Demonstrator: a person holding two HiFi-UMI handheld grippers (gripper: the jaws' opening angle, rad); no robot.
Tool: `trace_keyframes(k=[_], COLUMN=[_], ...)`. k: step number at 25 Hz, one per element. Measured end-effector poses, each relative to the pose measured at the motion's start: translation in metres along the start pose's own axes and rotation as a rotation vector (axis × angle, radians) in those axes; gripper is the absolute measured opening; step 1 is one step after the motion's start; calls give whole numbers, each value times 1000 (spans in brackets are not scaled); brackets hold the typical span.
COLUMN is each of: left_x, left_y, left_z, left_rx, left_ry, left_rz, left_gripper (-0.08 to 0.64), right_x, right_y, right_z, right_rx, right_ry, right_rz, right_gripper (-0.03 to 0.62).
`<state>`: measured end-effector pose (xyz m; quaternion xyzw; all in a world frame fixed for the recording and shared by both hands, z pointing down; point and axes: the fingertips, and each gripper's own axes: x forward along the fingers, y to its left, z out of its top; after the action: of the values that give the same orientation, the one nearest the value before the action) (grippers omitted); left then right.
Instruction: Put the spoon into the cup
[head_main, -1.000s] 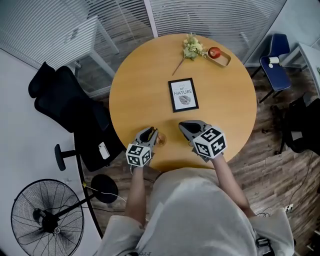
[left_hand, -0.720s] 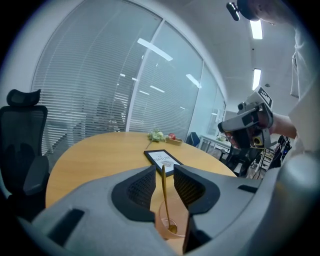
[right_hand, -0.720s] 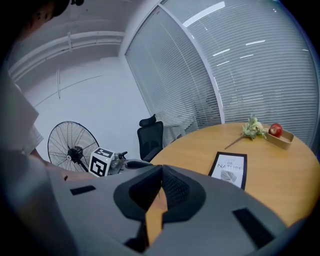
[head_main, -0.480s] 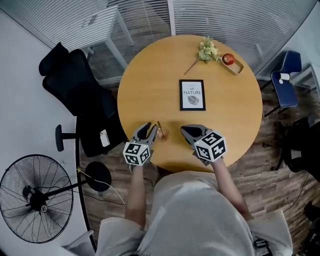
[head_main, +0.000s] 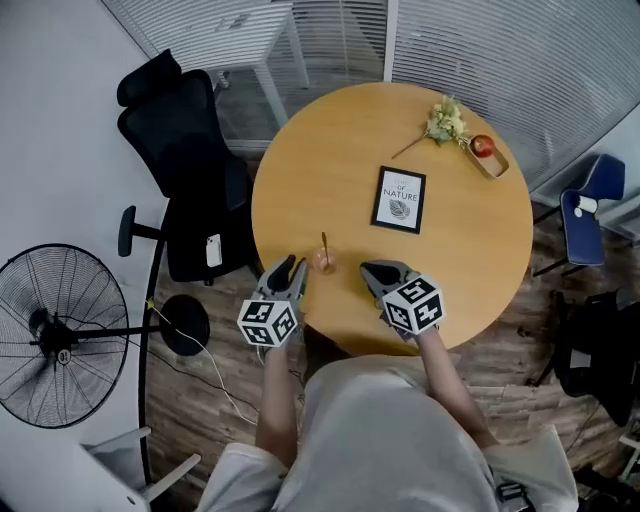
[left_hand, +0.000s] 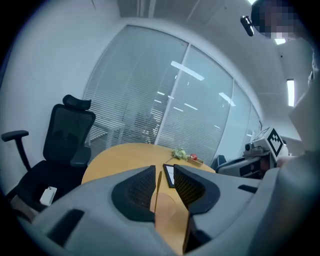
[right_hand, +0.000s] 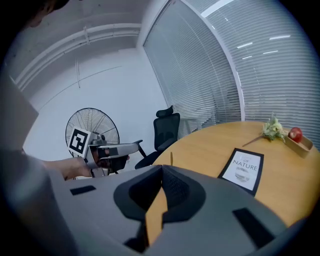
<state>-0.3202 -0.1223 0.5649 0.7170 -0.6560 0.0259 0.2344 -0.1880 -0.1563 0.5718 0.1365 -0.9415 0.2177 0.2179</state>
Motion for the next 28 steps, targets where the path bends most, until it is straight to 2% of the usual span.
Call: trace_keyframes(k=[7, 15, 19, 28], left_x=[-27, -40, -46, -47], left_y=[-20, -40, -48, -49], left_z=[-6, -3, -3, 5], left_rx=[-22, 3, -10, -27], left_ry=[14, 43, 32, 15], left_rz=[109, 203, 218, 229], left_gripper=[100, 100, 100, 94], right_x=[-11, -16, -17, -21], right_y=[-5, -16, -17, -24], right_z=[-8, -2, 1, 8], right_rx=[-44, -64, -32, -25], right_ry=[-12, -46, -74, -93], right_rz=[-9, -10, 4, 6], right_gripper=[-3, -3, -3, -3])
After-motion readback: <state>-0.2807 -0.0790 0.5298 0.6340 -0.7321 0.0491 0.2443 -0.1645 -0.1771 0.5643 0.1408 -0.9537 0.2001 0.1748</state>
